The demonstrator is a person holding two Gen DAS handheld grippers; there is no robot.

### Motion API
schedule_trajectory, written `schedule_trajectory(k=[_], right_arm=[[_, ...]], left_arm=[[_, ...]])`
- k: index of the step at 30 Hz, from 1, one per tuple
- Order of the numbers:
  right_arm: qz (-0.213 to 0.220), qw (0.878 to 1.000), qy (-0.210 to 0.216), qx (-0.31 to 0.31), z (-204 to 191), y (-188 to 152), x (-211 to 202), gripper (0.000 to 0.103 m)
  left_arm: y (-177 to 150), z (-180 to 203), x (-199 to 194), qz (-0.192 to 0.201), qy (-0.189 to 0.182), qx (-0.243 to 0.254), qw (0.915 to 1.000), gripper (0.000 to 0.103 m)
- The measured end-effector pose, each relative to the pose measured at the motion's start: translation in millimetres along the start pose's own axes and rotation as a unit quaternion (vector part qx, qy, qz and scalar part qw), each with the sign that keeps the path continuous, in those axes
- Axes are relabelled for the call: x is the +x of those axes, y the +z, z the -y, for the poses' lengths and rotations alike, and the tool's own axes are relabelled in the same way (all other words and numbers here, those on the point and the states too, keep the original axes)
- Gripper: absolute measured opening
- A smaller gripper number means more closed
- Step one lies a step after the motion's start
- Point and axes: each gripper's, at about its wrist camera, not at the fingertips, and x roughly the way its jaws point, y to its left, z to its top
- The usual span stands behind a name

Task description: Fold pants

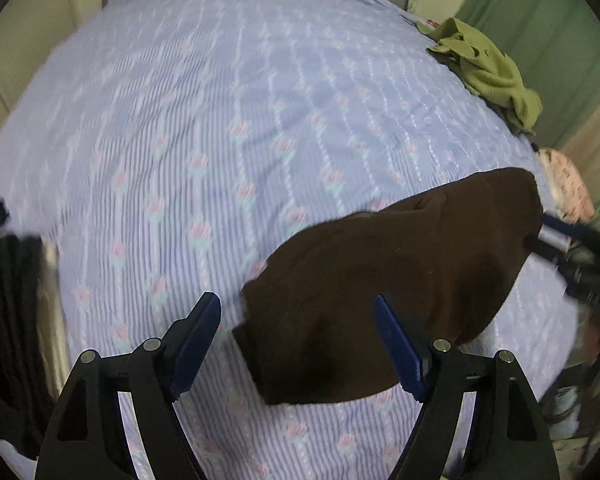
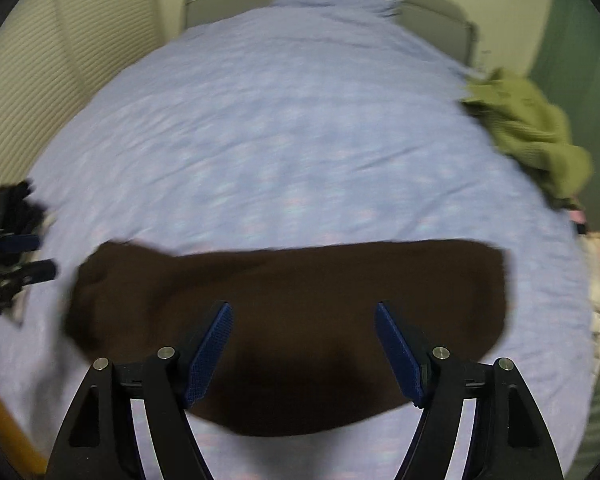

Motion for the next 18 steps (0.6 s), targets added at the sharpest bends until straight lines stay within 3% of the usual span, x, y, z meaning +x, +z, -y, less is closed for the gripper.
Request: schedule_trajectory(k=[3, 7, 11, 18], right_arm=[[-0.018, 0.999, 0.03, 0.0, -34, -5, 14, 0.074], [-0.042, 0.998, 0.036, 0.008, -55, -10, 22, 0.074], [-0.051, 0.998, 0.018, 0.013, -60, -14, 21, 0.074], [-0.073, 0.997, -0.005, 0.032, -59, -21, 25, 0.074]], left_arm=[[-6, -17, 13, -0.014, -0.026, -0.022, 0.9993, 0.077], [-6, -30, 38, -0.034, -0.068, -0.044, 0.9961, 0.076], [-2, -41, 67, -0.057, -0.103, -0.07, 0.9906, 0.071], [2, -37, 104, -0.095, -0.143, -0.067, 0.9828, 0.071]])
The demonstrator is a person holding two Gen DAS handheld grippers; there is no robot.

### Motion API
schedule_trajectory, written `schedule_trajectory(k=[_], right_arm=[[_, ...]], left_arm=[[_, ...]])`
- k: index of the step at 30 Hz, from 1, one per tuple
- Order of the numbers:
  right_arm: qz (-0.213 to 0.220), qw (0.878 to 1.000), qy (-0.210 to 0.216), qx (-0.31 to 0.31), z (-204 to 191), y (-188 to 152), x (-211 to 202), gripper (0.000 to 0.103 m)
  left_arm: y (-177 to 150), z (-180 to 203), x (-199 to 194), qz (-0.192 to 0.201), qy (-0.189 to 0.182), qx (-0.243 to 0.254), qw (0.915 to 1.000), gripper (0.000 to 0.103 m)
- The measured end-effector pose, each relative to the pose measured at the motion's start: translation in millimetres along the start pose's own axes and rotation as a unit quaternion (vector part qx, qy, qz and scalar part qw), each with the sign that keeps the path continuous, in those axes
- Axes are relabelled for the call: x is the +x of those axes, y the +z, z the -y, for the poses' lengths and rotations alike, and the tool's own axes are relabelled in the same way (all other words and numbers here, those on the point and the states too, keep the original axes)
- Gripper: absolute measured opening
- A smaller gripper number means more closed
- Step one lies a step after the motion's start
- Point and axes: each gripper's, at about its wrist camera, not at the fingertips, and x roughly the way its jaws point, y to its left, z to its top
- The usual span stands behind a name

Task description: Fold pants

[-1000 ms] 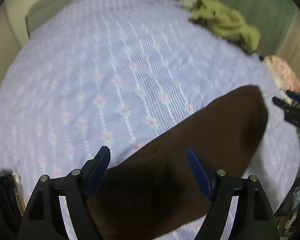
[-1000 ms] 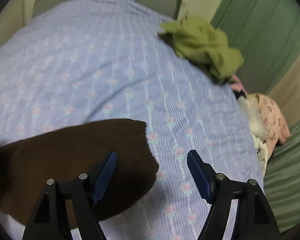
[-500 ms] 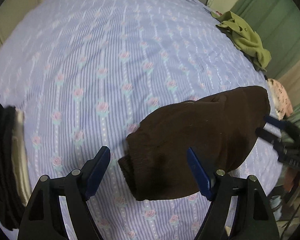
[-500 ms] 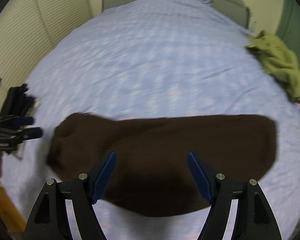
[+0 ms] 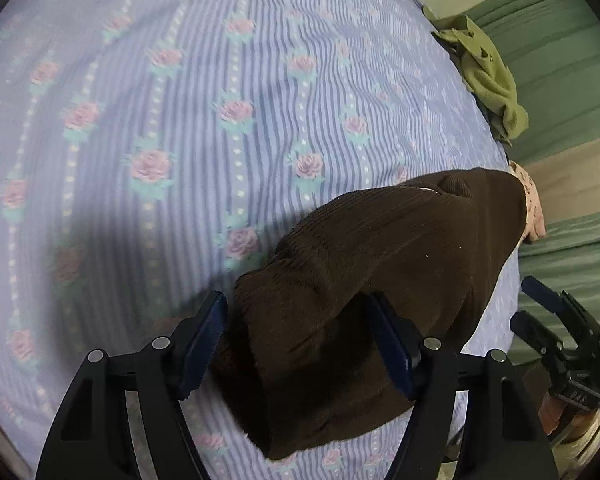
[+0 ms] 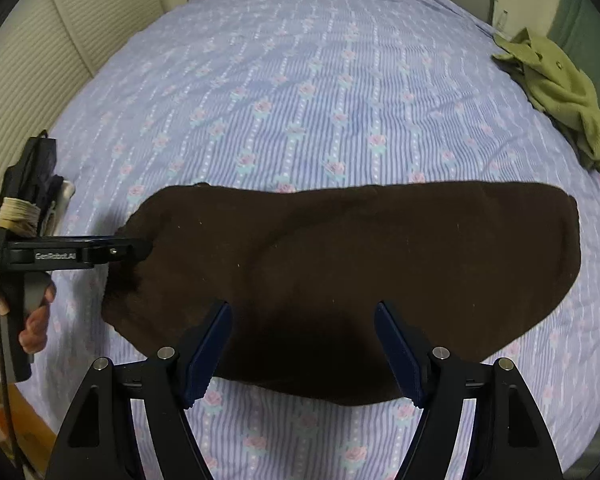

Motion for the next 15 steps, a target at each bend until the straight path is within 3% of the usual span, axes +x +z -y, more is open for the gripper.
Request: schedule_trajectory(k=[2, 8, 15], right_arm=[[-0.003, 1.0, -0.006, 0.0, -1, -2, 1, 0.074], [-0.015, 1.0, -0.011, 0.009, 1, -7, 7, 0.074], [-0.007, 1.0, -0.001, 0.018, 7, -7, 3, 0.074]], left_arm=[[4, 0, 6, -0.004, -0.009, -0.008, 0.9999, 0.066], [-6, 6, -19, 0.029, 0.005, -0.016, 0.9995, 0.035], [-50, 32, -71, 0.067, -0.009, -0.022, 0.9975, 0.03]])
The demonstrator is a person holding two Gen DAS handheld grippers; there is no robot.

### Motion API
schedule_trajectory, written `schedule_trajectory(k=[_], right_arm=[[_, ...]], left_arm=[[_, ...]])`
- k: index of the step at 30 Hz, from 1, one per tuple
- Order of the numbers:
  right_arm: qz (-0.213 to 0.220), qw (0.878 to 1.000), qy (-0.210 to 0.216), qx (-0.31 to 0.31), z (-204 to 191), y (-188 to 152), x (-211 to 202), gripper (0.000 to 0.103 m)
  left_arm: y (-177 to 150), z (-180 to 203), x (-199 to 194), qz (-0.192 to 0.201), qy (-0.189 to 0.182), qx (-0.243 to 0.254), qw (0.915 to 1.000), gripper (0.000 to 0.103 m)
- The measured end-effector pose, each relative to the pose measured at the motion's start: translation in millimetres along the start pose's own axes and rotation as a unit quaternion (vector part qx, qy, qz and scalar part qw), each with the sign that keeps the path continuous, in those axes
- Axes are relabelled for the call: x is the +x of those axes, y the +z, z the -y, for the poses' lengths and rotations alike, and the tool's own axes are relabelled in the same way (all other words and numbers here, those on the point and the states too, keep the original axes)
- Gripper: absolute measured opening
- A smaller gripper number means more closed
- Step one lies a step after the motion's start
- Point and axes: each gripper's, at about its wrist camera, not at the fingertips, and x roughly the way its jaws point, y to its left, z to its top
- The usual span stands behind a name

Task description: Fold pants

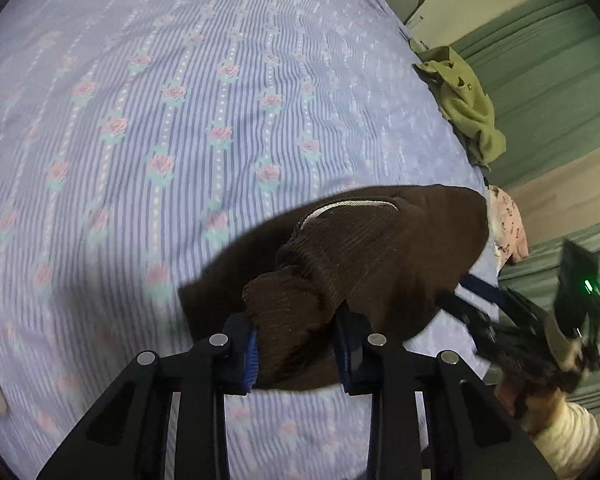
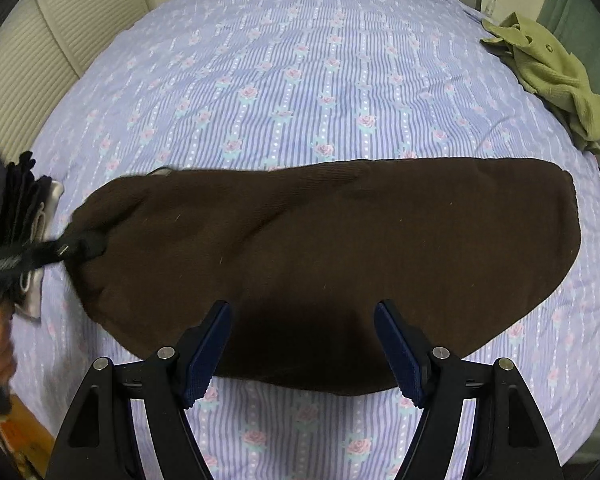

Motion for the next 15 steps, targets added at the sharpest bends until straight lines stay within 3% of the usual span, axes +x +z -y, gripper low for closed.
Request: schedule_trajectory(k=[8, 15], right_arm=[[-0.004, 1.0, 0.001, -0.003, -1, 26, 34, 0.074], [-0.024, 1.0, 0.001, 0.019, 5, 61, 89, 0.073]], left_arm=[[2, -27, 21, -0.004, 0.025, -0.061, 0.9978, 0.03], [6, -18, 16, 0.003, 0.038, -0.037, 0.9986, 0.03]])
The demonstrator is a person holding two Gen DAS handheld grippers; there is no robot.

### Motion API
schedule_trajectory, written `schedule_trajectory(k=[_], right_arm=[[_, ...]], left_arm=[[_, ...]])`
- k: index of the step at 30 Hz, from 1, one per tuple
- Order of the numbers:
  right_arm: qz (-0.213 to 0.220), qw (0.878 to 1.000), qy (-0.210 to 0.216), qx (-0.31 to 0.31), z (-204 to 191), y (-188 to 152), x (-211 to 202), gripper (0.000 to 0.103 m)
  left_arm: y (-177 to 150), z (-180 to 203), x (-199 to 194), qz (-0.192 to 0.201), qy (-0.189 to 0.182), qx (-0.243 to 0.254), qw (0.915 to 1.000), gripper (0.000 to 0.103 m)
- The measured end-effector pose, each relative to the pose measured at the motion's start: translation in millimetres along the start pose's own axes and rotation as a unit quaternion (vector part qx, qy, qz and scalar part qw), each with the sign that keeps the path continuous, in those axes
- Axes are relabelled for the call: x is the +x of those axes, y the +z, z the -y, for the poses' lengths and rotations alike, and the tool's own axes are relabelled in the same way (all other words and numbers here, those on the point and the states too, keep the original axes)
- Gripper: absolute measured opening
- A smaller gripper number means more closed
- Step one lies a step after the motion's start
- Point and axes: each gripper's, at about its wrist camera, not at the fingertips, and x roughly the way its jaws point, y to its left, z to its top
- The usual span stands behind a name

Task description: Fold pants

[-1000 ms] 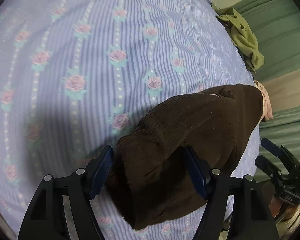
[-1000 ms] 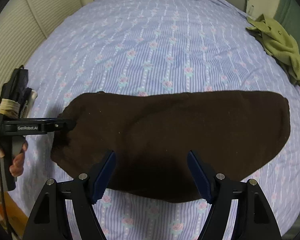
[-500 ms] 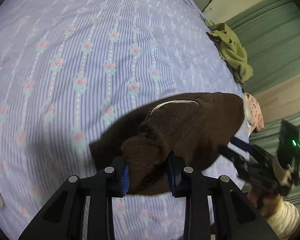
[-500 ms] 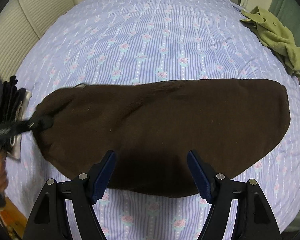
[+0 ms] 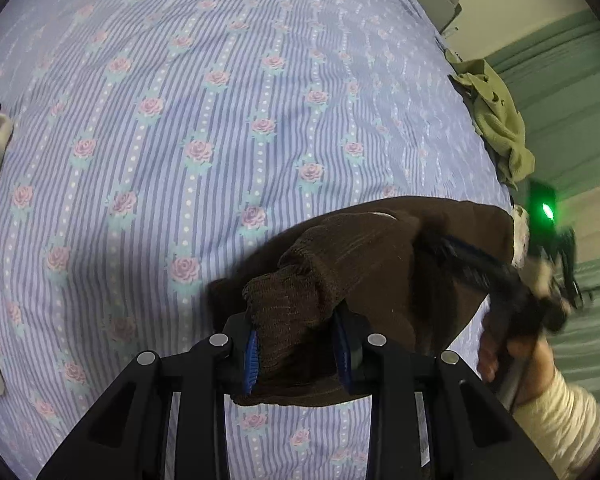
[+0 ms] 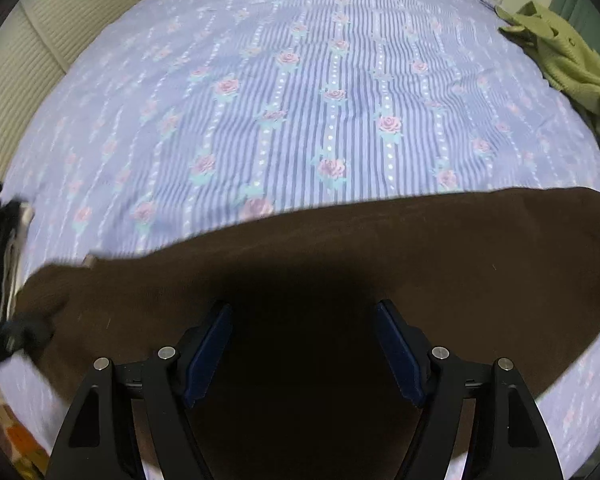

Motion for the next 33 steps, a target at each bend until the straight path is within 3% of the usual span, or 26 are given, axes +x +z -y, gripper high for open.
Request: schedule_trajectory(k=[6, 10, 11, 12, 14, 17, 22, 24, 28, 33], right_arm=[[0.014, 1.0, -0.019, 0.0, -1, 23, 24, 0.073], [0.028, 0.999, -0.026, -0.025, -5, 27, 23, 0.073], [0.027, 0.999, -0.025, -0.027, -6, 29, 23, 0.073], [0.024, 0.999, -0.023, -0.027, -6, 30, 21, 0.073], [0.028, 0.999, -0.015, -0.018, -3, 33, 9, 0.073], [0.064, 0.998, -0.006, -0.009, 7, 26, -28, 0.073], [0.105, 0.994, 0.005, -0.014, 24, -18, -89, 0.073], [0.102, 0.995, 0.005, -0.02, 33, -41, -103, 0.073], [0.07, 0.997, 0.025, -0.026, 53, -84, -113, 0.073], [0.008, 0.999, 0.048, -0.009, 82, -130, -91, 0.073]], left_arm=[[-2, -5, 12, -0.002, 0.023, -0.013, 0.9996, 0.03], [0, -26, 32, -0.022, 0.019, -0.056, 0.998, 0.035], [0, -31, 35, -0.024, 0.019, -0.063, 0.9975, 0.041], [0, -35, 37, -0.024, 0.029, -0.068, 0.997, 0.054], [0, -40, 36, -0.022, 0.05, -0.067, 0.9963, 0.065], [-4, -34, 20, -0.008, 0.064, -0.059, 0.9962, 0.066], [-28, 6, -21, 0.051, 0.136, 0.0, 0.9893, 0.071], [-43, 27, -32, 0.064, 0.138, 0.034, 0.9878, 0.071], [-70, 61, -29, 0.057, 0.137, 0.1, 0.9838, 0.07], [-94, 97, 1, 0.029, 0.134, 0.178, 0.9744, 0.059]])
